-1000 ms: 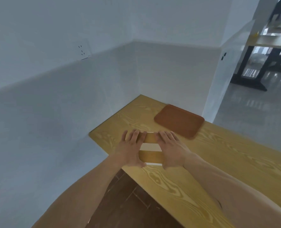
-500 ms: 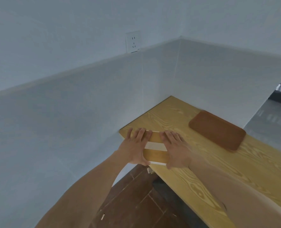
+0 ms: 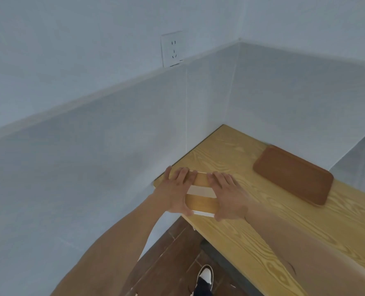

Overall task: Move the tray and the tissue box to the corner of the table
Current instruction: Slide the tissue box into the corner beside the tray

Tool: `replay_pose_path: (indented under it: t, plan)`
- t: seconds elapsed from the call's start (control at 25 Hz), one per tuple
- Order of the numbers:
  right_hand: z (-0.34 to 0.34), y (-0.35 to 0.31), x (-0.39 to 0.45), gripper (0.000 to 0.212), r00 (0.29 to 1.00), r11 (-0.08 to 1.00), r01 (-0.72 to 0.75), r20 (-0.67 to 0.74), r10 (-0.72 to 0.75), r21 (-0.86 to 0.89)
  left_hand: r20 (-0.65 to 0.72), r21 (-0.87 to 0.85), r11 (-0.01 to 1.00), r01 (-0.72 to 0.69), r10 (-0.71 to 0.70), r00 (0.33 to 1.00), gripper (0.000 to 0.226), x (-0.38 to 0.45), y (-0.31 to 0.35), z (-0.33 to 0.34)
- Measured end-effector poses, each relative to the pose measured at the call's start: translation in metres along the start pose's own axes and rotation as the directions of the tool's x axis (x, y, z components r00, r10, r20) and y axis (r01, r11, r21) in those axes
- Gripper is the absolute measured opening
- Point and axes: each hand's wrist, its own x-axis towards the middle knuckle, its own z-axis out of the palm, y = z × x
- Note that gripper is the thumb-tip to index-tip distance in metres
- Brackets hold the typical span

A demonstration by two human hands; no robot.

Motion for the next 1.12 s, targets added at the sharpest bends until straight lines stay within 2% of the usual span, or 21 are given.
replay_pose_path:
  t: [0.6, 1.12]
  plan:
    - [0.031, 0.124, 0.094, 0.134, 0.971, 0.953, -0.231, 0.100, 0.215, 0.193, 0.123, 0.021, 0.977, -0.211, 0.207, 0.971, 0.130, 0.197, -0.020, 0.004]
    - [0.060, 0.185, 0.192, 0.135, 0.874, 0.850, -0.478, 0.214, 0.436, 0.223, 0.330, 0.027, 0.914, -0.404, 0.374, 0.867, 0.134, 0.362, -0.061, 0.025]
